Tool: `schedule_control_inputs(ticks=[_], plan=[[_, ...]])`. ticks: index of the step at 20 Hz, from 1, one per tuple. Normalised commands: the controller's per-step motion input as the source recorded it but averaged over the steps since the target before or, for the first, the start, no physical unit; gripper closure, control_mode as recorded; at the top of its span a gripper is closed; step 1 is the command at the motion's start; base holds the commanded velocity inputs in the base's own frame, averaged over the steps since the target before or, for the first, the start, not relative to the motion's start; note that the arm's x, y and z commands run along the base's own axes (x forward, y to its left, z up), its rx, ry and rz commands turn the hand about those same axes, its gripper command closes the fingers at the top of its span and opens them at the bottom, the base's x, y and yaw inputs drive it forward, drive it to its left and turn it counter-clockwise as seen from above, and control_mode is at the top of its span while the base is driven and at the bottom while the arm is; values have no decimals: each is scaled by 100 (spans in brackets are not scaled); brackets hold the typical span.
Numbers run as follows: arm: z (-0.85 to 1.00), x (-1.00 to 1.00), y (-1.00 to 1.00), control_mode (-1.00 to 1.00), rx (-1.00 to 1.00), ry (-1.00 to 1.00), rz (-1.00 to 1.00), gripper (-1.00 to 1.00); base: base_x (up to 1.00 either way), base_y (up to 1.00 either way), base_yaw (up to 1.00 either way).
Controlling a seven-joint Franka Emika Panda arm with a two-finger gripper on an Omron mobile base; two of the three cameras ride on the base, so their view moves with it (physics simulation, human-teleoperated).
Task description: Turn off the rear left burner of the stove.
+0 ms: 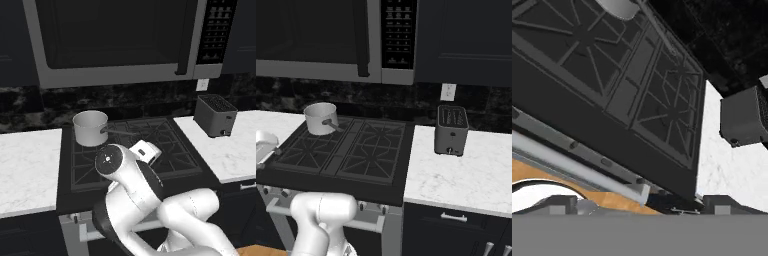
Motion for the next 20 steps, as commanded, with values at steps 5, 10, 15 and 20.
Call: schedule_control_inputs(ticks=[5,10,15,20], plan=[[-35,-83,100,-100,-18,0,20,-100,0,0,0],[-39,-69,99,-100,-8,0,18,-100,0,0,0],[-38,-54,95,-100,-2,5,18,-100,0,0,0],[-8,-11,38,-100,0,3,10,-100,0,0,0]])
